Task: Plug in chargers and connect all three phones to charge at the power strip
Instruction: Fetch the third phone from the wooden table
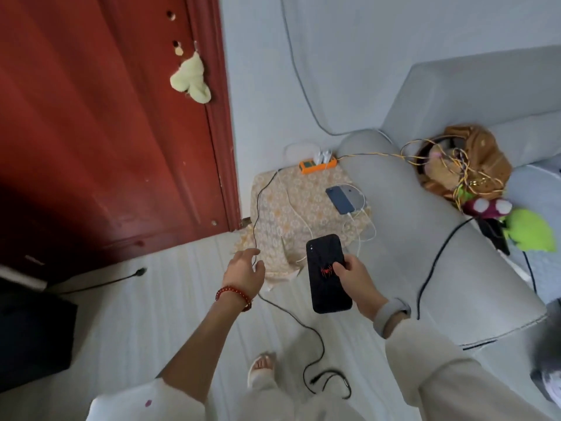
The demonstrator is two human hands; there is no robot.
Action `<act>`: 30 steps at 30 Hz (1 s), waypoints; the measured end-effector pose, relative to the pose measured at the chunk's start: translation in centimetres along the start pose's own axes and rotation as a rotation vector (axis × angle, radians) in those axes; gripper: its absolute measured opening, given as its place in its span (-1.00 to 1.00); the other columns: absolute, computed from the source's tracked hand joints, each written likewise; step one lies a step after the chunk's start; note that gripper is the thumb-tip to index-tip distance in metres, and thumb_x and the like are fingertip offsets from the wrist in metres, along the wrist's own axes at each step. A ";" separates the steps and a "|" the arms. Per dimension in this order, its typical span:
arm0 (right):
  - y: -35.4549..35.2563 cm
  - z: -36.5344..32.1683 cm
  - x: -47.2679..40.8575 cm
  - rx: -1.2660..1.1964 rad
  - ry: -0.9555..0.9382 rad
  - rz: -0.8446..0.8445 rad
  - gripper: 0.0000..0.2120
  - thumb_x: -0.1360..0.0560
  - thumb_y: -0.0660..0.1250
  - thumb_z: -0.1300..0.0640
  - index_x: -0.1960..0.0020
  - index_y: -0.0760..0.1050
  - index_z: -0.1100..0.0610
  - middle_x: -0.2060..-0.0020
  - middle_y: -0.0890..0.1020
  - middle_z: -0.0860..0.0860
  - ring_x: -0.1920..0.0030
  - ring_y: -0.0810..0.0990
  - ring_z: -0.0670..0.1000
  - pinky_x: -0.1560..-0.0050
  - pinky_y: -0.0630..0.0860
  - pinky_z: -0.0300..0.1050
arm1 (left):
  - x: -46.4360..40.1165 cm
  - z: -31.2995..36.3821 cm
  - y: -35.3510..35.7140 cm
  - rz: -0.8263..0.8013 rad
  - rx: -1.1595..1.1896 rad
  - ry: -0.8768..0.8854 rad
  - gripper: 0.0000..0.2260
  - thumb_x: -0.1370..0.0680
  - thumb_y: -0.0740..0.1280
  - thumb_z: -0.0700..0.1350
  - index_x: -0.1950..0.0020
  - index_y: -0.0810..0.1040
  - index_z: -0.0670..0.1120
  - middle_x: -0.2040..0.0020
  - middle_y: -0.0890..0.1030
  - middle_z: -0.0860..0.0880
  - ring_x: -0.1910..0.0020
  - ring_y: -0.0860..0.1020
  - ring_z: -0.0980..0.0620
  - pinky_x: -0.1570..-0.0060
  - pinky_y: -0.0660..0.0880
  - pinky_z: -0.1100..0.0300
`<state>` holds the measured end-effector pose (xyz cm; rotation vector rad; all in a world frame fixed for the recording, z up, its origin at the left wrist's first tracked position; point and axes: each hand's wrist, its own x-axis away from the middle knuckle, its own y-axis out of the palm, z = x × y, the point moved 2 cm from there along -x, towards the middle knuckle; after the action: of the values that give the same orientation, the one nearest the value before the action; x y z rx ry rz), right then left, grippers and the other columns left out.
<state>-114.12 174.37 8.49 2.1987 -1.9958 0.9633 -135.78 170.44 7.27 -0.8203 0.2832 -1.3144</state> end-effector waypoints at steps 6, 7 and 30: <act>-2.6 -3.8 -9.9 0.022 0.046 0.055 -0.88 -0.54 0.15 0.23 -0.07 0.37 0.20 0.02 0.52 0.13 0.00 0.52 0.13 0.02 0.47 -0.02 | -10.8 3.6 1.3 -0.094 0.023 -0.010 -0.70 -0.53 0.18 -0.14 -0.26 0.41 -0.14 -0.28 0.45 -0.17 -0.23 0.44 -0.11 -0.19 0.35 0.12; -2.9 -3.9 -11.8 0.035 0.062 0.059 -0.86 -0.54 0.15 0.23 -0.08 0.37 0.21 0.00 0.53 0.15 -0.04 0.52 0.16 -0.05 0.48 0.05 | -12.3 3.7 1.9 -0.101 0.031 -0.027 -0.70 -0.53 0.18 -0.15 -0.26 0.41 -0.14 -0.27 0.45 -0.17 -0.23 0.44 -0.11 -0.19 0.35 0.12; 1.7 3.8 -55.2 0.463 0.292 -0.446 -0.67 -0.57 0.06 0.27 -0.32 0.24 0.22 0.14 0.47 0.09 0.24 0.46 0.09 0.28 0.37 -0.09 | -42.8 -1.2 21.1 0.090 0.072 -0.626 -0.65 -0.52 0.19 -0.18 -0.31 0.35 -0.16 -0.30 0.39 -0.24 -0.18 0.46 -0.19 -0.17 0.39 0.02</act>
<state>-113.60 221.86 -19.95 2.3710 -1.1706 1.6658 -132.36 210.39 -18.70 -1.0977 -0.2201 -0.9210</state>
